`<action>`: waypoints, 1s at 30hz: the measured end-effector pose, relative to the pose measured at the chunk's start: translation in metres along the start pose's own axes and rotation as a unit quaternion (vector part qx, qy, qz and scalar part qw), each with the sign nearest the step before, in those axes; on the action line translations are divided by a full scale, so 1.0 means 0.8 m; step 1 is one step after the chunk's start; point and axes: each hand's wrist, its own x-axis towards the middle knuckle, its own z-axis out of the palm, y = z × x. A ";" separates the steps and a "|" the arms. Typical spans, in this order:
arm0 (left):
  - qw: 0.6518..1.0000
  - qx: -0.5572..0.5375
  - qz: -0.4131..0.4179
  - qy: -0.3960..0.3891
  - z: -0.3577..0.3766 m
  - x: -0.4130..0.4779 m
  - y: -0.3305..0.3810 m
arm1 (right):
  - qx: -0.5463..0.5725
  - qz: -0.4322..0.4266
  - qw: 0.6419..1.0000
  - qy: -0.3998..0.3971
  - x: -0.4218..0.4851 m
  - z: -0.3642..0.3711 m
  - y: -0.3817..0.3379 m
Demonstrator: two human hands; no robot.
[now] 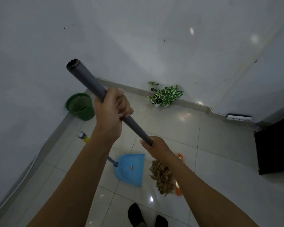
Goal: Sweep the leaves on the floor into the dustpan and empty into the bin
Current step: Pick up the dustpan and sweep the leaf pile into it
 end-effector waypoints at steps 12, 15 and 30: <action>0.997 -0.031 -0.063 -0.027 0.027 -0.041 -0.096 | -0.050 0.008 0.999 -0.010 -0.050 -0.052 0.084; 0.996 -0.020 -0.083 -0.025 0.024 -0.047 -0.112 | -0.033 0.056 0.998 -0.013 -0.053 -0.038 0.097; 0.998 0.040 -0.050 -0.016 -0.068 0.018 -0.012 | 0.104 0.076 0.982 0.140 0.019 0.082 -0.022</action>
